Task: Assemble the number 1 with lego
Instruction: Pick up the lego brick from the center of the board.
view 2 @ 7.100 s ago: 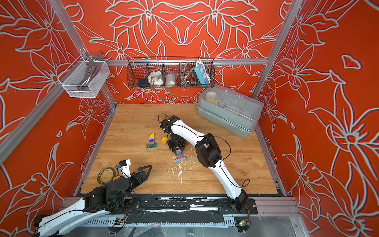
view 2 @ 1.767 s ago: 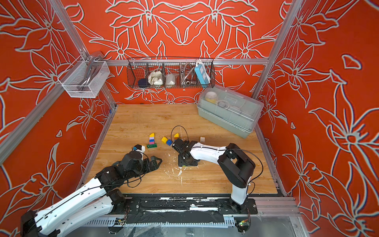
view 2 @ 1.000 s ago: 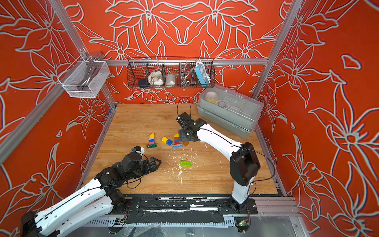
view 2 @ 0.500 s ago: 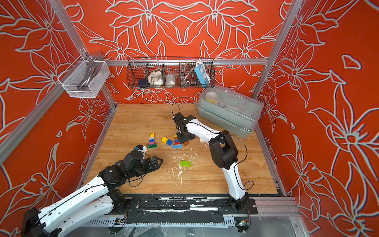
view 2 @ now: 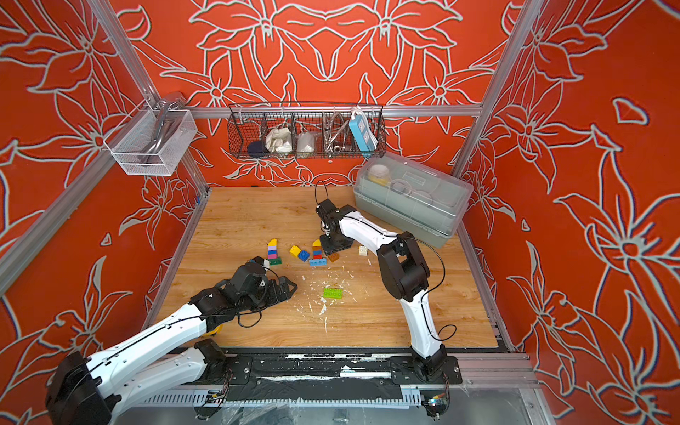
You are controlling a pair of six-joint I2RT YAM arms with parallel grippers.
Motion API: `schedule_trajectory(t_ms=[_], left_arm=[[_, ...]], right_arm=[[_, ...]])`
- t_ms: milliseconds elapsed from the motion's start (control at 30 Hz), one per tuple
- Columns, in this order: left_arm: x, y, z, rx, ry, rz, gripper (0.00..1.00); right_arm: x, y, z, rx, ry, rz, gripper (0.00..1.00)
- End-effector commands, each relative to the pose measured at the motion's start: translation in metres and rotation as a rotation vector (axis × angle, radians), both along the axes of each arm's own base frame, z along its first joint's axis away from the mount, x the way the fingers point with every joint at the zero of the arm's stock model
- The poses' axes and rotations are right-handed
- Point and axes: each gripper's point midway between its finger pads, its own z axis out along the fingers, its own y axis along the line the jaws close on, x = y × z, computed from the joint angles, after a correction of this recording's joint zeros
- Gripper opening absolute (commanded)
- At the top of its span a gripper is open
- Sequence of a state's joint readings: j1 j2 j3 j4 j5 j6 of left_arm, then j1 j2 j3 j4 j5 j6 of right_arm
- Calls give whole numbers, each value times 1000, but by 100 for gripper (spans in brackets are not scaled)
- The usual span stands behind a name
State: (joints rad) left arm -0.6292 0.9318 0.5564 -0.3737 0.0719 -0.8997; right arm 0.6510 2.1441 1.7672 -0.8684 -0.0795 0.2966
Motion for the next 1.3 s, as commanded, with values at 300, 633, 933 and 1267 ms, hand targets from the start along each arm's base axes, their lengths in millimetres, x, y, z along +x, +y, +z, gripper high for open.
schedule_trajectory(t_ms=[300, 633, 933, 1267], left_arm=[[7, -5, 7, -27, -7, -19, 99], [8, -5, 4, -36, 6, -20, 99], [5, -1, 4, -49, -4, -4, 99], [-1, 9, 10, -70, -40, 32, 99]], right_arm=[[3, -9, -25, -81, 52, -26, 56], [2, -26, -25, -114, 57, -116, 40], [-13, -32, -20, -62, 67, -213, 25], [-59, -43, 9, 71, -39, -387, 23]])
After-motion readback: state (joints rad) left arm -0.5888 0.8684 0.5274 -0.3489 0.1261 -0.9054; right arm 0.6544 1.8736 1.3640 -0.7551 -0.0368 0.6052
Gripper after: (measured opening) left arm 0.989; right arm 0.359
